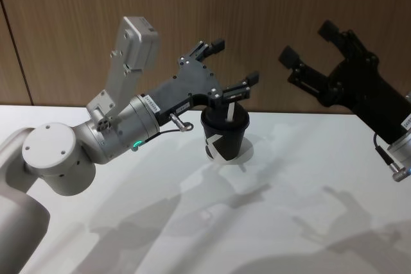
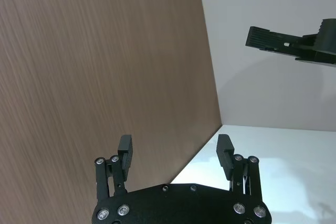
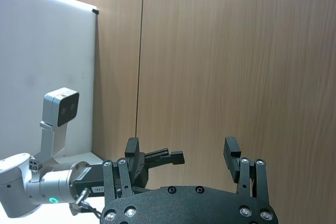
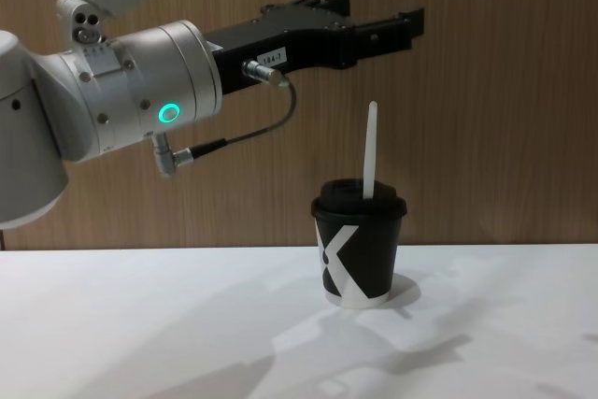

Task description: Pick up the straw with one hand, pass it to the other hand, and insert it into the cup.

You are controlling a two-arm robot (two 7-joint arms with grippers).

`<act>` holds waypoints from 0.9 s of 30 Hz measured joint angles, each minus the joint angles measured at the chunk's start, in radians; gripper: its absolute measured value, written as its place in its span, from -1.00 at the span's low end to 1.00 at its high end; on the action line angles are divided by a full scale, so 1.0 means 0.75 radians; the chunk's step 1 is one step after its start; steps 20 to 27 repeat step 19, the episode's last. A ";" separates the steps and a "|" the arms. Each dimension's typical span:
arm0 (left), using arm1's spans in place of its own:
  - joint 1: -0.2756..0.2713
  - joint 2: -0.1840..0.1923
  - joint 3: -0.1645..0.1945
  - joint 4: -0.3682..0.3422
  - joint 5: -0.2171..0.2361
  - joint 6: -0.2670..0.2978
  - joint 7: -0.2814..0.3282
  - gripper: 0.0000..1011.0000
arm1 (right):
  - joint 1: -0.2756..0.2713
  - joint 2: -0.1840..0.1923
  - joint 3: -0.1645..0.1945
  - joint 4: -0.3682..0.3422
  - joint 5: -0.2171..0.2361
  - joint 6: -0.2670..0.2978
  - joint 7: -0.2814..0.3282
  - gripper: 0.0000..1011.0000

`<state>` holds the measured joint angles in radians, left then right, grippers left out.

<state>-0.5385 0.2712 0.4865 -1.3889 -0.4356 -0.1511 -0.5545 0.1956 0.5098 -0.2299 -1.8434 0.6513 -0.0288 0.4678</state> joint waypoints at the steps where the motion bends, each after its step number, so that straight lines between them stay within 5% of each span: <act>1: 0.000 -0.001 0.000 0.000 -0.001 -0.003 -0.001 0.98 | 0.000 0.000 -0.002 -0.003 0.001 0.003 -0.001 0.98; 27: 0.003 -0.006 -0.004 0.003 -0.006 -0.023 -0.010 0.98 | 0.002 0.000 -0.009 -0.012 0.009 0.018 -0.006 0.98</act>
